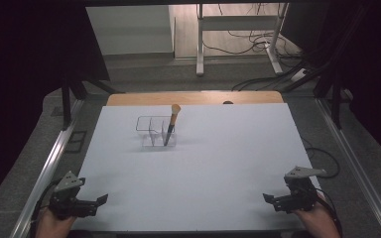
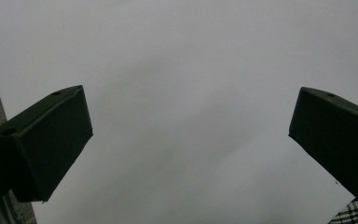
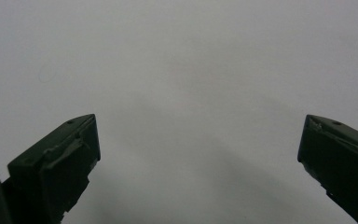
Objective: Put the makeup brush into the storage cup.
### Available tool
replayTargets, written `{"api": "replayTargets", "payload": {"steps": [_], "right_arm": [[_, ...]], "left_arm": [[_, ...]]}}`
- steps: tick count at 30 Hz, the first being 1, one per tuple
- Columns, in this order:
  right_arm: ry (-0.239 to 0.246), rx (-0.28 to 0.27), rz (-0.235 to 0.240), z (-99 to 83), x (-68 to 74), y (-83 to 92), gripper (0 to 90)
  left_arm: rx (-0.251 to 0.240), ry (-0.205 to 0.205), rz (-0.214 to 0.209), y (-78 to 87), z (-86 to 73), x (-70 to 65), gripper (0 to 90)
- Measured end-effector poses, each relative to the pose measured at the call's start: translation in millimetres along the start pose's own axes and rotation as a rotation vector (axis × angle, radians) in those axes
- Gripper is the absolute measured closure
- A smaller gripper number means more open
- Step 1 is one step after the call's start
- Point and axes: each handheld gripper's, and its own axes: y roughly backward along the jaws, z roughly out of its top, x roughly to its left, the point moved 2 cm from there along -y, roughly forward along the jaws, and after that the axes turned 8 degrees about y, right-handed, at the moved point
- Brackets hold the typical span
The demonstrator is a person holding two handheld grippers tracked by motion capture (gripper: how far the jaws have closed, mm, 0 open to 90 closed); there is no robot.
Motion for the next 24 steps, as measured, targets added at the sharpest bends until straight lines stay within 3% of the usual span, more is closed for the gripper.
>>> {"api": "replayTargets", "payload": {"steps": [7,24], "right_arm": [[-0.001,0.0,-0.001,0.0,-0.2,0.0,0.0],[0.002,0.006,0.0,-0.1,0.0,-0.9,0.0]], "left_arm": [[0.012,0.016,0.002,1.5,-7.1,2.1,0.0],[0.037,0.006,0.012,-0.4,-10.7,1.4,0.0]]}}
